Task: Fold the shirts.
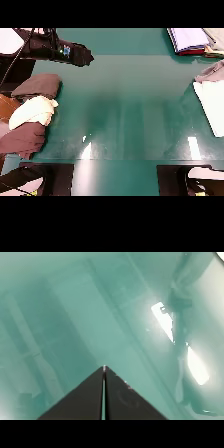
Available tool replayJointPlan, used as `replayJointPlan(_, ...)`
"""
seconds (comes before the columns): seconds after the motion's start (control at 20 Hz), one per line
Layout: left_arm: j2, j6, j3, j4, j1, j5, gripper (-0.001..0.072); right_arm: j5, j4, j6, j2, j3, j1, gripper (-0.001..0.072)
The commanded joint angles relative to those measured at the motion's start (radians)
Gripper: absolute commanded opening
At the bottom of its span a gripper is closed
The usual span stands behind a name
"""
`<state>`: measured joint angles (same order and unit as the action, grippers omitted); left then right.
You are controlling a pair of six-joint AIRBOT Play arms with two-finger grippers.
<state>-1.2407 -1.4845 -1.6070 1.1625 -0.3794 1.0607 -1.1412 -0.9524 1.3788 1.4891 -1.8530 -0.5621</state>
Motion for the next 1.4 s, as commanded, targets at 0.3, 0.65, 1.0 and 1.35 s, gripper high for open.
replayJointPlan(0.3,-0.001,0.013,0.000,0.009,-0.001,0.005,0.0021,-0.246,-0.173,0.012,-0.102,0.124,-0.144,0.0013)
replayJointPlan(0.65,-0.001,0.052,0.000,0.009,-0.001,0.002,0.0021,-0.291,-0.383,0.013,-0.252,0.497,-0.294,0.0467)
replayJointPlan(1.0,-0.001,0.051,0.000,0.008,-0.001,-0.009,0.0021,-0.275,-0.167,0.013,-0.325,0.460,-0.198,0.0599)
replayJointPlan(1.35,-0.001,0.051,0.000,0.005,0.000,-0.034,0.0022,-0.209,-0.056,0.011,-0.413,0.438,0.325,0.0344)
